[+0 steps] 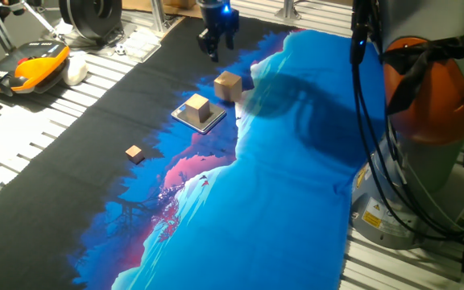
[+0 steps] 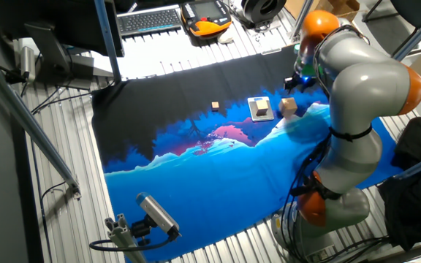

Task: Remove the object from the scale

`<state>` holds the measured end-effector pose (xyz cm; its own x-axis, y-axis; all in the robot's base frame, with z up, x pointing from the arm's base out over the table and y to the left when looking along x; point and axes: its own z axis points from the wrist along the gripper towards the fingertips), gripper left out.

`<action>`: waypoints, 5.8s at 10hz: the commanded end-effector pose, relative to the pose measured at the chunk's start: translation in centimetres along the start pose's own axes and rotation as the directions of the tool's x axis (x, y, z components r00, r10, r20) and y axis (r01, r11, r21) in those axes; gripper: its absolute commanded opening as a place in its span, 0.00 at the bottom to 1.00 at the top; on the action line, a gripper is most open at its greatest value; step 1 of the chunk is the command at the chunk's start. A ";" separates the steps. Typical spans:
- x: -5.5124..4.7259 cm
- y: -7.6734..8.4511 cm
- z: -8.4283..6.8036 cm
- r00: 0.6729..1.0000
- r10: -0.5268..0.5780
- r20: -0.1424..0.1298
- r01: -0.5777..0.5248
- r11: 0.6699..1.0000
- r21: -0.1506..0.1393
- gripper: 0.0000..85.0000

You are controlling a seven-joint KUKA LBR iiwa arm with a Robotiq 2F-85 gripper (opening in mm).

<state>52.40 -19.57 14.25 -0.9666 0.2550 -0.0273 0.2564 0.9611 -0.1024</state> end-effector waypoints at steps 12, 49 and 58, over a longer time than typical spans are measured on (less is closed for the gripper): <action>0.3 0.1 6.3 0.999 -0.042 0.021 0.043 0.998 -0.043 1.00; 1.0 8.4 0.6 0.992 0.000 -0.123 -0.014 0.993 -0.113 0.60; 1.0 12.3 4.2 0.994 0.038 -0.106 -0.045 0.996 -0.073 1.00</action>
<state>54.64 -7.94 8.67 -0.9504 0.3018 0.0753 0.3006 0.9534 -0.0263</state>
